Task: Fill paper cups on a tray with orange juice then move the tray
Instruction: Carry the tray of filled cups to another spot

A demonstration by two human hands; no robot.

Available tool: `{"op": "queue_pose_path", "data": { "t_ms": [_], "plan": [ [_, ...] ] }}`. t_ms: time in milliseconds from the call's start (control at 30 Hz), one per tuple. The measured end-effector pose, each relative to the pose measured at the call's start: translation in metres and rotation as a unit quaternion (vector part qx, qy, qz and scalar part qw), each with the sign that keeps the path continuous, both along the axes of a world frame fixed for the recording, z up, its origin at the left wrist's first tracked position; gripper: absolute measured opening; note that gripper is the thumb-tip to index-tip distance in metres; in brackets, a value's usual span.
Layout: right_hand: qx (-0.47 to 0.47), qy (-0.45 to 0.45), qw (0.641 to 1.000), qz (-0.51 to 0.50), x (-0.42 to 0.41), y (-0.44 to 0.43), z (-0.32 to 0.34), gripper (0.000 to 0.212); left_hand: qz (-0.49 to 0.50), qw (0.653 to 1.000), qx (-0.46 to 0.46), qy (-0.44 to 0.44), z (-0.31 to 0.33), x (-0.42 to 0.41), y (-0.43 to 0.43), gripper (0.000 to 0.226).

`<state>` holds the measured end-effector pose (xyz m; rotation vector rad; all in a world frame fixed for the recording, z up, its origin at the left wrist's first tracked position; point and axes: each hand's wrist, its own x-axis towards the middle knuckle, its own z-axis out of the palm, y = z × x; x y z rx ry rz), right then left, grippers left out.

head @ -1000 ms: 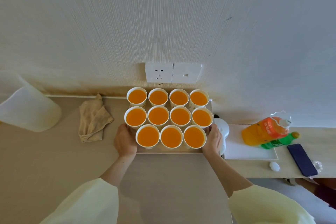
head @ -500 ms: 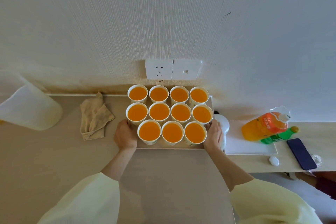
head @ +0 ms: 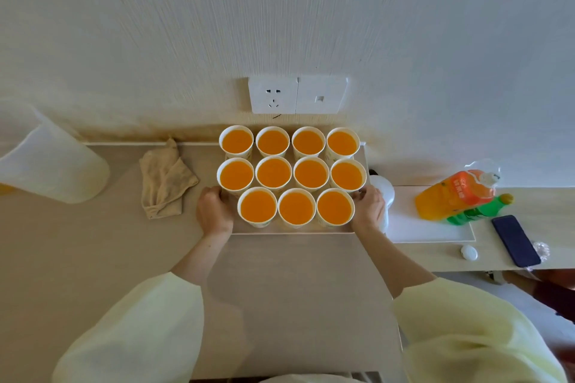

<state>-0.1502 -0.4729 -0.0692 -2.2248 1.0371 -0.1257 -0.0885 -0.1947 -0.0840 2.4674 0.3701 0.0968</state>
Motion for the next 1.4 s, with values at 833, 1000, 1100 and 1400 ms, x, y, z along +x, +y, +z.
{"op": "queue_pose_path", "data": {
  "t_ms": [833,1000,1100,1400],
  "plan": [
    [0.062,-0.054,0.979,-0.185,-0.086,0.110,0.001,0.042,-0.189,0.953,0.175,0.162,0.019,0.029,0.123,0.054],
    [-0.034,0.007,0.983,-0.182,-0.102,0.179,-0.005,0.052,-0.307,0.927,0.204,0.067,0.012,0.030,0.148,0.040],
    [-0.057,0.009,0.989,-0.139,-0.106,0.229,-0.006,0.058,-0.371,0.909,0.189,0.029,0.023,0.010,0.160,0.050],
    [-0.067,-0.021,0.994,0.088,-0.099,0.332,-0.006,0.045,-0.408,0.900,0.145,-0.054,0.006,-0.121,0.197,0.028]
  ]
}}
